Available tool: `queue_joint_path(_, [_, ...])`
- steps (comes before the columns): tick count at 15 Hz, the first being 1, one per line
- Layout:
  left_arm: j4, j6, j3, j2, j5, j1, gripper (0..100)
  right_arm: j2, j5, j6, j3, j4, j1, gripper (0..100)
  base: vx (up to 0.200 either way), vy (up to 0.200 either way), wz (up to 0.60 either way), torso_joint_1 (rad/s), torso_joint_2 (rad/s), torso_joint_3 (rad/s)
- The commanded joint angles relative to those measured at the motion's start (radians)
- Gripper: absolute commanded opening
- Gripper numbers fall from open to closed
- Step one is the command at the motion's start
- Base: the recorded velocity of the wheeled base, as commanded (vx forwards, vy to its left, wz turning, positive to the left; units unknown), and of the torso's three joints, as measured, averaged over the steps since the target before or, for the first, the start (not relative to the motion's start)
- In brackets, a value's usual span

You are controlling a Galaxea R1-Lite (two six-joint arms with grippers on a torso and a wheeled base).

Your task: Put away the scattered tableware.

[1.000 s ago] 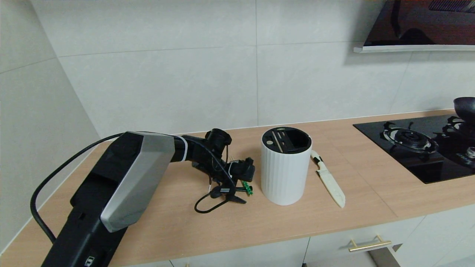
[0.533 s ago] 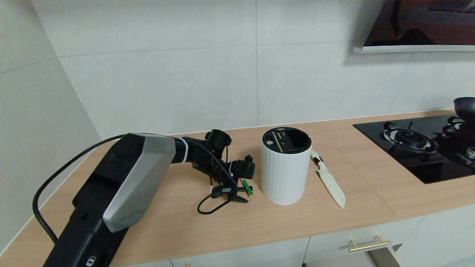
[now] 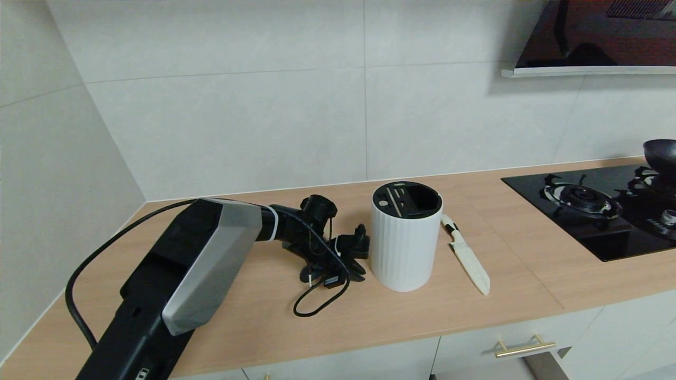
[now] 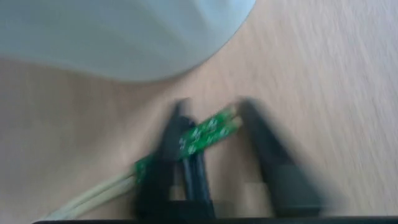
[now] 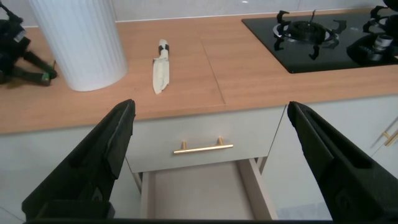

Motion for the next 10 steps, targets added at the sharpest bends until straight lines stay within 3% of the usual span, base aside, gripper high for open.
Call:
queue_joint_path(1, [0.002, 0.001, 0.001, 0.023, -0.004, 0.0, 0, 0.002, 0.0, 0.0, 0.0, -0.001, 0.0, 100, 0.0, 0.0, 0.0, 0.0, 0.0, 0.0])
queue_joint_path(3, [0.002, 0.007, 0.001, 0.021, -0.02, 0.0, 0, 0.002, 0.0, 0.0, 0.0, -0.001, 0.0, 100, 0.0, 0.0, 0.0, 0.0, 0.0, 0.0])
queue_joint_path(4, [0.001, 0.026, 0.001, 0.012, -0.037, 0.0, 0, 0.002, 0.0, 0.0, 0.0, -0.001, 0.0, 100, 0.0, 0.0, 0.0, 0.0, 0.0, 0.0])
queue_joint_path(6, [0.01, 0.096, 0.001, -0.031, -0.05, -0.004, 0, 0.002, 0.0, 0.0, 0.0, -0.001, 0.0, 100, 0.0, 0.0, 0.0, 0.0, 0.0, 0.0])
queue_joint_path(10, [0.01, 0.119, 0.001, -0.152, -0.121, -0.024, 0, 0.002, 0.0, 0.0, 0.0, -0.001, 0.0, 100, 0.0, 0.0, 0.0, 0.0, 0.0, 0.0])
